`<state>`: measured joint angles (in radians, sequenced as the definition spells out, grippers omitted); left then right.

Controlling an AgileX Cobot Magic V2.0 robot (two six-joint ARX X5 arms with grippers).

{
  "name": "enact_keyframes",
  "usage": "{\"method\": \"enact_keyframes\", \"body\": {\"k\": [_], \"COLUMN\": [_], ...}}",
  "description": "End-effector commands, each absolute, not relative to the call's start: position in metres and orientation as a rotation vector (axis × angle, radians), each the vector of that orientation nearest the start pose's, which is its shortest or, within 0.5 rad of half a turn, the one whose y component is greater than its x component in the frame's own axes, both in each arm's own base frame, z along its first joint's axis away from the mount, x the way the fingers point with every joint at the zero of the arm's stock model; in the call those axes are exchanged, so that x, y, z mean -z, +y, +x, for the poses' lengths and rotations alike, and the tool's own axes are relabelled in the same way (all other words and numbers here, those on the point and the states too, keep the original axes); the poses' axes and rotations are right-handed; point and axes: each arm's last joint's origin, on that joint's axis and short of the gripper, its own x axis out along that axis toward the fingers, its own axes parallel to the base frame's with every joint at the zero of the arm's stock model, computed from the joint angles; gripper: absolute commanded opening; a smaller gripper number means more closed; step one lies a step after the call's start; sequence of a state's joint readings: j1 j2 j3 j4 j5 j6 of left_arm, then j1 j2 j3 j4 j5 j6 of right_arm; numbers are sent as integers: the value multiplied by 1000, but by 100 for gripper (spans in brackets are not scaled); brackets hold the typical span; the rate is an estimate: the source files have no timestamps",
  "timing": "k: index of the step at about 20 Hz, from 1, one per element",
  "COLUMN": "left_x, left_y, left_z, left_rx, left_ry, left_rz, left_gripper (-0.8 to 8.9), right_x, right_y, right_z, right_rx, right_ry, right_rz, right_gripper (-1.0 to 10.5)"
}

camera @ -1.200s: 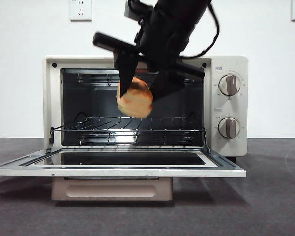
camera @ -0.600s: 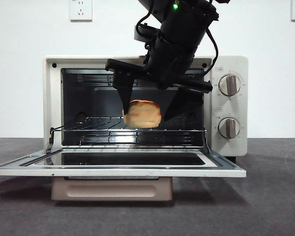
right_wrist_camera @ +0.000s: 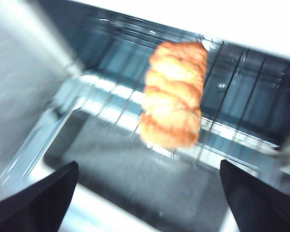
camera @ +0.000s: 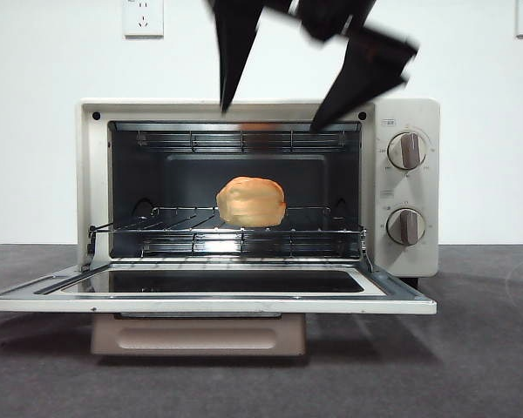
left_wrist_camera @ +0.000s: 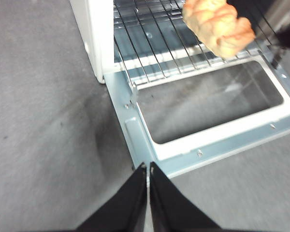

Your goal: The left arm flap open the oven, the right arm pick bread and place it into oven, the left arm flap close the oven

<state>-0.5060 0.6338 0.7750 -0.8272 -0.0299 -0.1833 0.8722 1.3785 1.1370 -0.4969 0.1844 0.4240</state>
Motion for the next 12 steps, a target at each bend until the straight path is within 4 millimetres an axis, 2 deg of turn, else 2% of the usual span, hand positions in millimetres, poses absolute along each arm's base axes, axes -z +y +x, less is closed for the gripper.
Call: {"method": "enact_keyframes", "body": {"k": [1,5,7,12], "left_x": [-279,-244,-231,-212], "left_y": [-58,-55,-54,-52], "left_z": [110,126,137,160], "left_rx": [373,299,319,319], "left_ry": [701,745,764,795], "left_rz": [-17,-92,-161,-240], "left_gripper": [15,14,14,14], "right_x": [-322,-350,-358,-368], "right_y": [205,163,145,121], "right_z": [176,146,131,111], "right_rx": [-556,-540,-533,-539], "right_ry": [706,670,662,644], "right_rz": [-67,-137,-149,-152], "right_gripper": [468,467,467,467]}}
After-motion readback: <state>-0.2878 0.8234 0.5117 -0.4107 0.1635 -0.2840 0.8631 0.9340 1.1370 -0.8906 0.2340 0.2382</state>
